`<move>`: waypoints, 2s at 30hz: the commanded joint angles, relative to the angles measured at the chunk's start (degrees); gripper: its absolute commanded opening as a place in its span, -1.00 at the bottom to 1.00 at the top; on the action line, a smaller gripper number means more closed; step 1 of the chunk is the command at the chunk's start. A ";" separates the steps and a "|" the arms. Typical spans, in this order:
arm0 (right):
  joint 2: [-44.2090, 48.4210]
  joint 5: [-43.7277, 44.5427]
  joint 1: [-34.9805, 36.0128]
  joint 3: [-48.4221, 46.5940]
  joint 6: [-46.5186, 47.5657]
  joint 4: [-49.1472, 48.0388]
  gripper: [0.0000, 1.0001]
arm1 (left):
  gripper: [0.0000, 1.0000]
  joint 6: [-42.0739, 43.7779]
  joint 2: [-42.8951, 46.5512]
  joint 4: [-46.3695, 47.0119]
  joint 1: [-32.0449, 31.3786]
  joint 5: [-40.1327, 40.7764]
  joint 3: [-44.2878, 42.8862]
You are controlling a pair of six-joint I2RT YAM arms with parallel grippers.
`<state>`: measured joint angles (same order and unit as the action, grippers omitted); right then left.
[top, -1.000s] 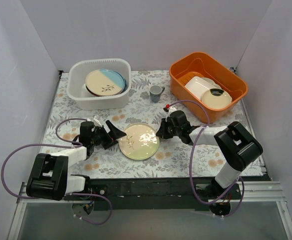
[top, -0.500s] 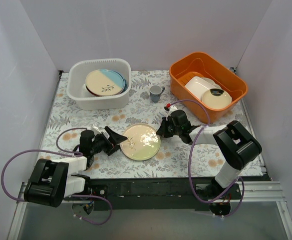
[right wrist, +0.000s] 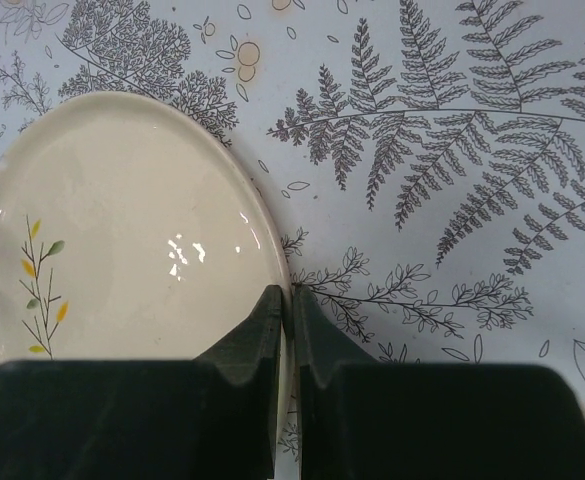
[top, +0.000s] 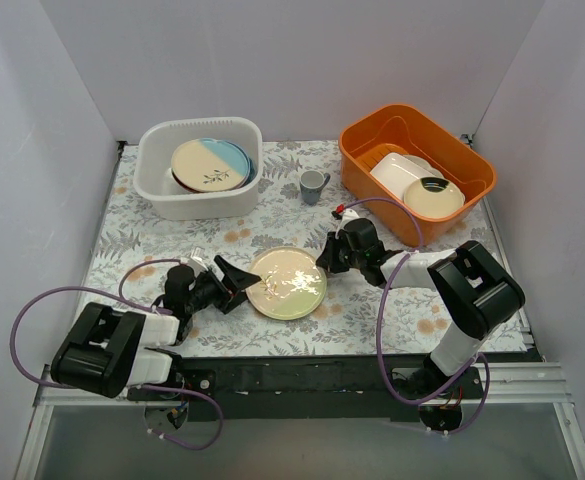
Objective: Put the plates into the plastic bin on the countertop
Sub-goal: Pick up the plate at the center of the board.
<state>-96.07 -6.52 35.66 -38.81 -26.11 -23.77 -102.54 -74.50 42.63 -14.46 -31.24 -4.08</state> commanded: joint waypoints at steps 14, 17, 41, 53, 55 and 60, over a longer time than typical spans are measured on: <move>0.01 -3.76 1.69 1.89 0.88 8.04 -0.97 | 0.58 -5.47 -14.87 21.15 -8.21 3.39 2.85; 0.62 -3.32 1.69 2.24 0.88 8.21 -0.97 | 0.45 -7.32 -20.58 27.12 -8.83 2.33 3.11; 3.61 -2.09 1.69 1.89 1.15 10.23 -0.97 | -1.00 -0.64 -10.14 7.83 -9.80 8.13 0.39; 9.66 -1.74 1.61 4.17 1.24 9.53 -0.64 | -1.00 2.34 -3.38 -1.58 -9.89 10.85 -0.93; 10.64 -1.21 1.69 4.70 1.15 9.44 -0.30 | -1.00 2.43 -1.97 -3.33 -9.89 11.47 -1.37; 12.49 -0.77 1.69 4.71 1.67 10.23 0.16 | -1.00 2.87 0.14 -5.01 -9.97 12.26 -1.37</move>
<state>-85.49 -7.09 37.15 -34.04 -25.19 -14.41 -103.70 -75.96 43.94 -24.51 -25.12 -4.78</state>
